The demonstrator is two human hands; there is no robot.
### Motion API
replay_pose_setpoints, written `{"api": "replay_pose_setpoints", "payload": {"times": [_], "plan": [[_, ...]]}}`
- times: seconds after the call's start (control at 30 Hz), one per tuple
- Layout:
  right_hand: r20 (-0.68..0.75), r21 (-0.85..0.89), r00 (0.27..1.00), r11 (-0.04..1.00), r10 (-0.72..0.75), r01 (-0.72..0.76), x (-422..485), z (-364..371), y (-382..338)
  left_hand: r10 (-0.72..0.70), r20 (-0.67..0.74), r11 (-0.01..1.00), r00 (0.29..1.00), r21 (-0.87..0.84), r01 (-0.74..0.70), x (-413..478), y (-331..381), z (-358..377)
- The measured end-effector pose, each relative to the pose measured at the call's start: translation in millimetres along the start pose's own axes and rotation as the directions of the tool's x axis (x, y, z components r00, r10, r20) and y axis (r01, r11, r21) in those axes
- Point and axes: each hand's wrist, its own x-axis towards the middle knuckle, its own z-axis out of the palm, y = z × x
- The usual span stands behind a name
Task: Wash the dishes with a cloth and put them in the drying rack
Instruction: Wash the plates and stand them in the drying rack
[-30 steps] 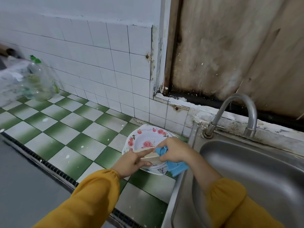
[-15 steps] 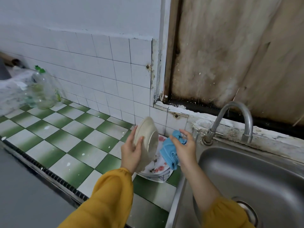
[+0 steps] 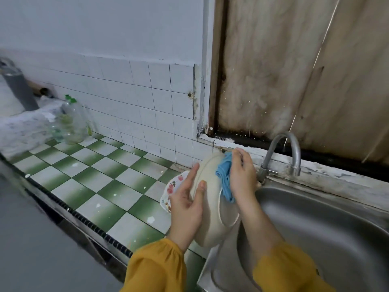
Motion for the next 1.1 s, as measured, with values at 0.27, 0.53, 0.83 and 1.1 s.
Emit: {"api": "replay_pose_setpoints", "payload": {"times": [0.27,0.53,0.83,1.1], "plan": [[0.026,0.048,0.897,0.897,-0.442,0.44,-34.4,-98.4,0.2,0.011,0.019,0.988,1.0,-0.151,-0.008,-49.5,53.5,51.7],[0.079,-0.053,0.706,0.705,-0.703,0.708,-68.6,-190.2,20.0,-0.027,0.032,0.961,0.999,-0.274,0.035,-88.1,85.0,123.1],[0.072,0.19,0.973,0.96,-0.221,0.204,-45.2,-248.9,49.6,-0.083,-0.02,0.974,0.996,-0.211,0.077,-137.1,87.3,172.7],[0.287,0.223,0.893,0.931,-0.347,0.29,-70.0,-273.1,97.1,-0.235,-0.171,0.925,0.957,-0.342,0.166,-150.9,82.6,178.2]]}}
